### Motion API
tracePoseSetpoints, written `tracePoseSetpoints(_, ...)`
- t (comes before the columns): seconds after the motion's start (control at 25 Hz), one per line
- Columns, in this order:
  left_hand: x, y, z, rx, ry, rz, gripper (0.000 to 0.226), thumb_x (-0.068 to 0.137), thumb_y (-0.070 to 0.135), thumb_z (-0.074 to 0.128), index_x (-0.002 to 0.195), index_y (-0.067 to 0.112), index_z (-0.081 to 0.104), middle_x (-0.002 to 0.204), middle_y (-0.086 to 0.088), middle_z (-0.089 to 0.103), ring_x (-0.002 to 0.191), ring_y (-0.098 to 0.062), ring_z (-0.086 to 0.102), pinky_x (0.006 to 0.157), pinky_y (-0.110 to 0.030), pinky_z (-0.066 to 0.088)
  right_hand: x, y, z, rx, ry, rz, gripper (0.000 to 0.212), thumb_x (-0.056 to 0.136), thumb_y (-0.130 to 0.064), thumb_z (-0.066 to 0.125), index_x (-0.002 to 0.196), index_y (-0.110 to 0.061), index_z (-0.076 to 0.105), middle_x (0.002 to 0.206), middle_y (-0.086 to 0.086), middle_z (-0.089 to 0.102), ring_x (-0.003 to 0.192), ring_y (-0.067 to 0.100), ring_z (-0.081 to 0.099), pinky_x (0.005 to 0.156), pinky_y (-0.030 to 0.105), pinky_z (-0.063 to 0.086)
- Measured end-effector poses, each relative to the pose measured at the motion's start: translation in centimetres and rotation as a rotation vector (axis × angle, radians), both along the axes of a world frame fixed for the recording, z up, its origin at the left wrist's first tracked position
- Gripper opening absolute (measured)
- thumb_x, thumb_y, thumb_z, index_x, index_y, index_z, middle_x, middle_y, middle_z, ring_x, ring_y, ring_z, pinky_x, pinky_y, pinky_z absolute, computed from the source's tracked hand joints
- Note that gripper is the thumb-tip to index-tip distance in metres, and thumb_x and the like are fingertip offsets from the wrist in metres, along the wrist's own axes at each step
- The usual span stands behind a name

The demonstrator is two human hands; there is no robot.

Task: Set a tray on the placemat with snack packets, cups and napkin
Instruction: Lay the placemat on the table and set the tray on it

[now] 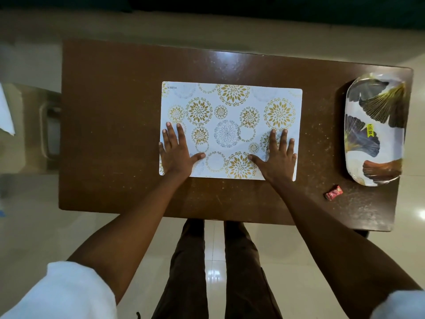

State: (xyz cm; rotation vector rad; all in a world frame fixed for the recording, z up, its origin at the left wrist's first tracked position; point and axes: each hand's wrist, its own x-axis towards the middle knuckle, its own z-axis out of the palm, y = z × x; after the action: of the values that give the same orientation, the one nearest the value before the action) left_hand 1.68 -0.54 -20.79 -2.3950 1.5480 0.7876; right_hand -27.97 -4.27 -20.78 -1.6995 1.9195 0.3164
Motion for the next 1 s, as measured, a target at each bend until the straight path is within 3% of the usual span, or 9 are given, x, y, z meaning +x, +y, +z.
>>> tracePoseSetpoints(1.0, 0.2, 0.3, 0.7, 0.013, 0.015, -0.012, 0.126, 0.077, 0.085, 0.055, 0.165, 0.019, -0.007, 0.173, -0.011, -0.016, 0.161, -0.034, -0.008, 0.130, -0.056, 0.011, -0.1, 1.0, 0.0, 0.009, -0.014, -0.014, 0.117, 0.080, -0.088, 0.052, 0.167, -0.033, -0.004, 0.175, 0.002, -0.016, 0.162, 0.037, -0.008, 0.127, 0.065, 0.010)
